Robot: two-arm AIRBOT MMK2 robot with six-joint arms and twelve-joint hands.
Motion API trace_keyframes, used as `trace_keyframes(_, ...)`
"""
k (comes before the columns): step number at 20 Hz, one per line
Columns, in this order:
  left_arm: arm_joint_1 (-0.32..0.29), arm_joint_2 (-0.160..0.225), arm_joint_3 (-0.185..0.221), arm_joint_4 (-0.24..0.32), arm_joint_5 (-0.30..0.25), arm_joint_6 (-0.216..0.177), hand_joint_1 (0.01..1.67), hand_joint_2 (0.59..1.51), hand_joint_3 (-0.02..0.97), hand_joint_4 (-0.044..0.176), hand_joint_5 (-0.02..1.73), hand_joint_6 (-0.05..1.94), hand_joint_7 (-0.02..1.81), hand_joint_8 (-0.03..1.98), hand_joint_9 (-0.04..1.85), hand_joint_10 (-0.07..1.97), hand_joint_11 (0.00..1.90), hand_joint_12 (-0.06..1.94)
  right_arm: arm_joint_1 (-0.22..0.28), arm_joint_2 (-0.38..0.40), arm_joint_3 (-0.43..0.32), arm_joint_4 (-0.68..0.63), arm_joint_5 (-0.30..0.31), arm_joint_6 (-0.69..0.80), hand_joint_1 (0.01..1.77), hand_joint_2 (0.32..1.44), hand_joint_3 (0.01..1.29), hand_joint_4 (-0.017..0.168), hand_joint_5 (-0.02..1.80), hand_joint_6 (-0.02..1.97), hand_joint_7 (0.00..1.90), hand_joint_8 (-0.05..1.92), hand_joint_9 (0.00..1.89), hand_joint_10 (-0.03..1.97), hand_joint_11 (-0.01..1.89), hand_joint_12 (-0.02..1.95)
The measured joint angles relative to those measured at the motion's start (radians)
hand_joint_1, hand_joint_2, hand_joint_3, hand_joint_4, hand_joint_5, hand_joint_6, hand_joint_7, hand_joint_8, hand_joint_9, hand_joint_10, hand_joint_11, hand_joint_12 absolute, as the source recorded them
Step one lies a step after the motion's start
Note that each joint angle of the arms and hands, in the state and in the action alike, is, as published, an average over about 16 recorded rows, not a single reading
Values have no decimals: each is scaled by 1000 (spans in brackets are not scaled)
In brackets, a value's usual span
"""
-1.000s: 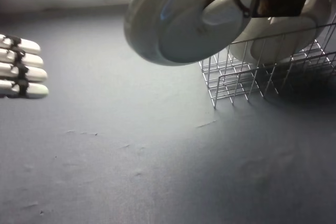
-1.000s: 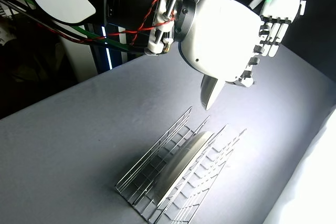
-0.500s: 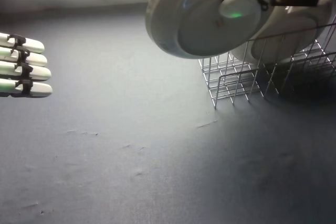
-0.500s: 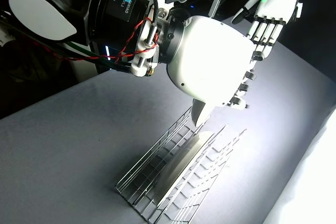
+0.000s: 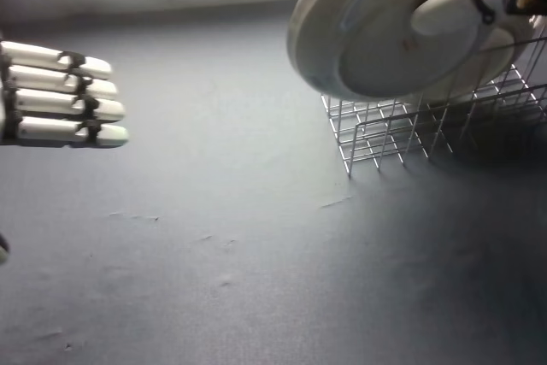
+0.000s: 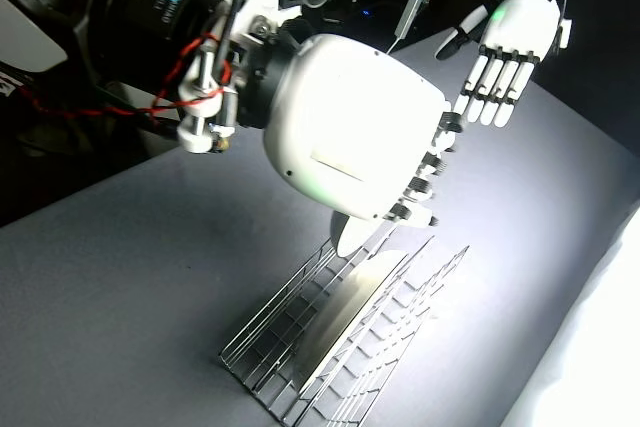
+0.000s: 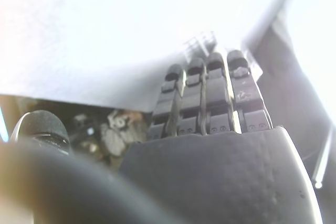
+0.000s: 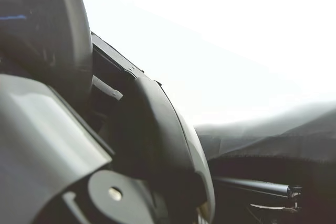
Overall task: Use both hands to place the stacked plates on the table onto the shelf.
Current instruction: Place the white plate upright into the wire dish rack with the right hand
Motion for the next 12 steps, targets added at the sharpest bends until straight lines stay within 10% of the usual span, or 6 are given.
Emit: trace_keyframes(12, -38, -79, -33, -1, 90, -12, 14, 1007, 8, 4, 21, 11, 17, 11, 15, 8, 16, 7, -77, 51, 5, -65, 52, -5, 1366, 977, 14, -4, 979, 906, 1071, 788, 903, 1081, 649, 1117)
